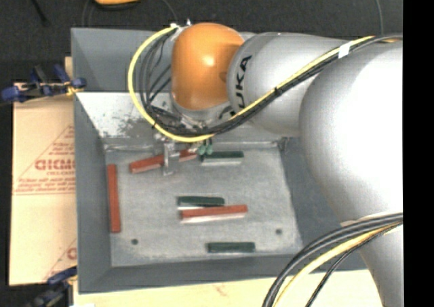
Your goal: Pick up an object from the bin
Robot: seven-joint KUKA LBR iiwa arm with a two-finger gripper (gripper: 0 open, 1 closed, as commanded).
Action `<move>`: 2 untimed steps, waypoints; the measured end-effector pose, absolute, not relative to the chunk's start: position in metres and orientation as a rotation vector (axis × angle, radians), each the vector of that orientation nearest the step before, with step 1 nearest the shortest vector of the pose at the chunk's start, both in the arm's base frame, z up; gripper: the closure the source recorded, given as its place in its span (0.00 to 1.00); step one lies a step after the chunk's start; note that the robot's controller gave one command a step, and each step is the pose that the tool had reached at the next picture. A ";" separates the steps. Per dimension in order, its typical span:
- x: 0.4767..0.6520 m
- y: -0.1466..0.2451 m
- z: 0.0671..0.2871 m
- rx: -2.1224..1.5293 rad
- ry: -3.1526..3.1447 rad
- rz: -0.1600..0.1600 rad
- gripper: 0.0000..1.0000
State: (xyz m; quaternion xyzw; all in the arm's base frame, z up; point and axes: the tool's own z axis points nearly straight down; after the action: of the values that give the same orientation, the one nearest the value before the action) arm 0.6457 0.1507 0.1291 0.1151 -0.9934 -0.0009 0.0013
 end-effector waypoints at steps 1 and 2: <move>0.641 0.147 0.192 0.596 -3.087 0.001 1.00; 0.646 0.144 0.207 0.782 -3.057 0.001 1.00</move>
Offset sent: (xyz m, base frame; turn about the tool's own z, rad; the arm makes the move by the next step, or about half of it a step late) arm 0.0005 -0.0118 0.0250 -0.2005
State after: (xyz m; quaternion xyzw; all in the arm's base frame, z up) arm 0.6458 0.1437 0.2069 0.2479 -0.9688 0.0003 -0.0072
